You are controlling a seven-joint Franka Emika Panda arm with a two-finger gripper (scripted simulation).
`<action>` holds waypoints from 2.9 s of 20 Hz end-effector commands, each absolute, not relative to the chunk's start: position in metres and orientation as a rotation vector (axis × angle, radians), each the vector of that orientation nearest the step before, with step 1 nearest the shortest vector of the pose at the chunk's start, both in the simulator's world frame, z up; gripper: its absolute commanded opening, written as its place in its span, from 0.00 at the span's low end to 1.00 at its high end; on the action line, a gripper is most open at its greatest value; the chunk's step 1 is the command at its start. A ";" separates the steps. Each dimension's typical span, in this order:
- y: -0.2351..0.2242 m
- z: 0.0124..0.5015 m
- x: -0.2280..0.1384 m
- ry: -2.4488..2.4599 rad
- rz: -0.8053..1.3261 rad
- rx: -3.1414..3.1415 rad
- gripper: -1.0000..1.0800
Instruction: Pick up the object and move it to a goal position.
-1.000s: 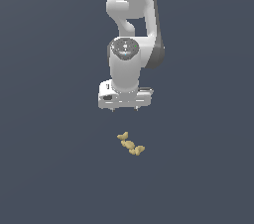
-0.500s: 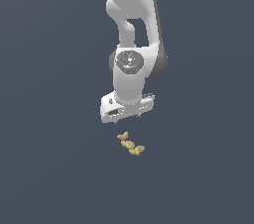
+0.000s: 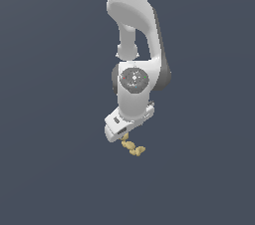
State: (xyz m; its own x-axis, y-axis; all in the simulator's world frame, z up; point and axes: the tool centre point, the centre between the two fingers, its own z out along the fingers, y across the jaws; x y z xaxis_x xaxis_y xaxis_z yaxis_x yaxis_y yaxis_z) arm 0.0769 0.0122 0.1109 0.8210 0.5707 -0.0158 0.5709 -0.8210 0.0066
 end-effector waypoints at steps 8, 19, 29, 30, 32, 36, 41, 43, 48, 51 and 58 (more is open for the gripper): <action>0.018 0.095 0.099 1.200 -0.005 2.901 0.96; 0.019 0.090 0.104 1.259 -0.001 2.878 0.96; 0.019 0.044 0.103 1.266 0.000 2.875 0.96; 0.019 0.042 0.103 1.266 0.000 2.875 0.96; 0.019 0.039 0.104 1.266 0.000 2.875 0.96; 0.019 0.041 0.105 1.266 0.000 2.875 0.00; 0.019 0.041 0.105 1.266 0.000 2.875 0.00; 0.019 0.041 0.105 1.266 0.000 2.875 0.00; 0.018 0.042 0.105 1.265 0.001 2.875 0.00; 0.017 0.046 0.103 1.265 0.001 2.875 0.00; 0.012 0.067 0.092 1.264 0.000 2.875 0.00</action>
